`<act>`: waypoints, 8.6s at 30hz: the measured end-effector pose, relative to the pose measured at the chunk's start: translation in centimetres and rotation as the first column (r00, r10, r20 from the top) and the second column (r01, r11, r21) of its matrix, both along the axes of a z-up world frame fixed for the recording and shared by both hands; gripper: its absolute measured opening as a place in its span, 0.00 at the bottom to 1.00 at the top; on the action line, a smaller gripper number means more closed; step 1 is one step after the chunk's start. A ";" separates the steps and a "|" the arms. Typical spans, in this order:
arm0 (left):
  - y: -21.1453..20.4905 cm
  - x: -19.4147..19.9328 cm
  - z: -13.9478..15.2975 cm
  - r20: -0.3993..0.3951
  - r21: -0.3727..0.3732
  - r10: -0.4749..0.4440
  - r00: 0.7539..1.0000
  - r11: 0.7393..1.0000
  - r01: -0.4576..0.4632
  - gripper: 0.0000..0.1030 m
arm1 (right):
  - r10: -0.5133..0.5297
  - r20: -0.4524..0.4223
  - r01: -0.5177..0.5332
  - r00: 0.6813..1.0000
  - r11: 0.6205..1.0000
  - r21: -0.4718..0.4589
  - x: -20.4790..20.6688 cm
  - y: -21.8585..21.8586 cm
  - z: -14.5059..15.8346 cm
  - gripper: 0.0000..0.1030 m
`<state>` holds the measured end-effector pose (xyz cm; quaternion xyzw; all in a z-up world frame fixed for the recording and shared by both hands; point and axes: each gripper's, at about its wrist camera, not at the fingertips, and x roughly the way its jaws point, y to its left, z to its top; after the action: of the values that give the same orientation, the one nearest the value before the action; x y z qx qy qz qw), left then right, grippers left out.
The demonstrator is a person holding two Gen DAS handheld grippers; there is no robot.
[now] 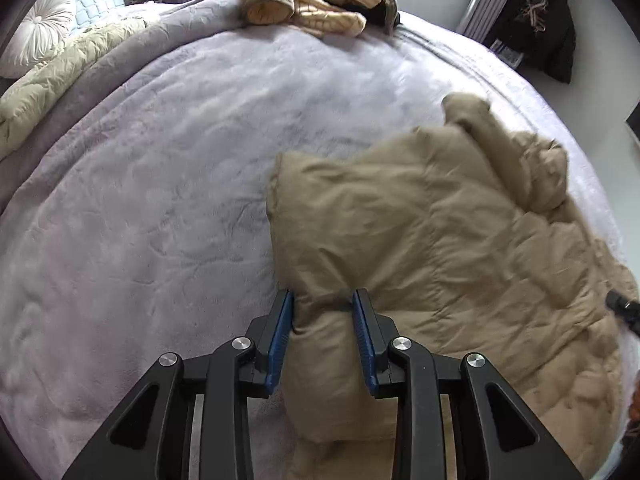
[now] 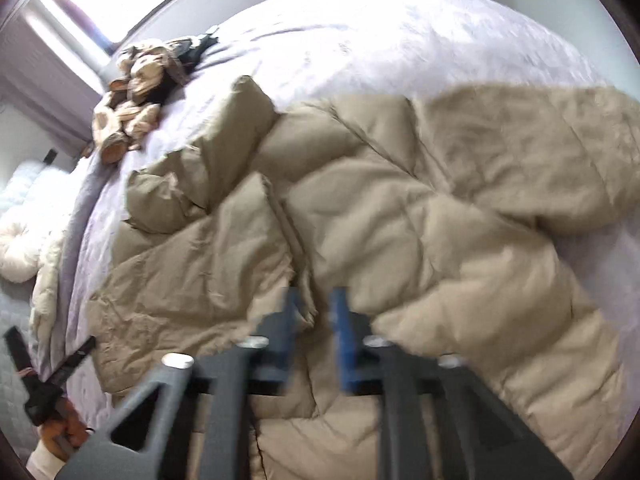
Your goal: Fold large clothes
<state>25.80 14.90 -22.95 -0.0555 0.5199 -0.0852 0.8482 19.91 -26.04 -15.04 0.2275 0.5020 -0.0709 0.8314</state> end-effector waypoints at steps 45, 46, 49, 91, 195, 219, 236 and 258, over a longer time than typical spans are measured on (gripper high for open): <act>-15.7 -11.7 5.8 -0.089 0.161 -0.101 0.991 0.980 0.114 0.98 | -0.004 -0.081 0.020 0.997 0.981 0.191 -10.8 -5.0 -0.4 0.59; -16.4 -11.7 5.9 -0.094 0.166 -0.100 0.991 0.979 0.114 1.00 | -0.006 -0.075 0.021 0.997 0.980 0.199 -10.9 -5.6 -0.3 0.63; -18.5 -11.8 6.2 -0.096 0.152 -0.109 0.989 0.981 0.122 1.00 | -0.008 -0.057 0.020 0.998 0.977 0.213 -11.1 -7.3 0.2 0.77; -39.0 -10.2 6.5 -0.157 0.119 -0.250 0.956 0.956 0.269 1.00 | -0.576 -0.005 0.481 0.818 0.678 0.556 -12.7 -39.3 -4.2 0.85; -11.7 -1.2 4.8 -0.063 -0.527 -0.157 0.986 0.844 0.100 0.10 | -0.160 -0.071 0.175 0.984 0.910 0.376 -4.2 -13.0 -3.5 0.52; -11.6 1.7 4.1 -0.088 -0.208 -0.068 0.994 0.977 0.049 0.12 | -0.080 -0.107 0.111 0.991 0.935 0.336 -2.2 -11.6 -6.1 0.23; -13.2 2.3 0.4 -0.132 -0.155 -0.089 0.987 0.986 0.068 0.12 | -0.325 -0.065 0.264 0.943 0.617 0.741 3.7 -21.2 -9.8 0.51; -12.8 -1.1 4.6 -0.074 -0.218 -0.141 0.987 0.968 0.122 0.12 | -0.072 0.045 0.071 0.996 0.997 0.023 5.3 -15.5 -1.2 0.19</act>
<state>24.66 2.08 -18.31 -0.1153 0.5475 -0.1939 0.8058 25.25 -41.52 -16.25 0.2556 0.4752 -0.0901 0.8371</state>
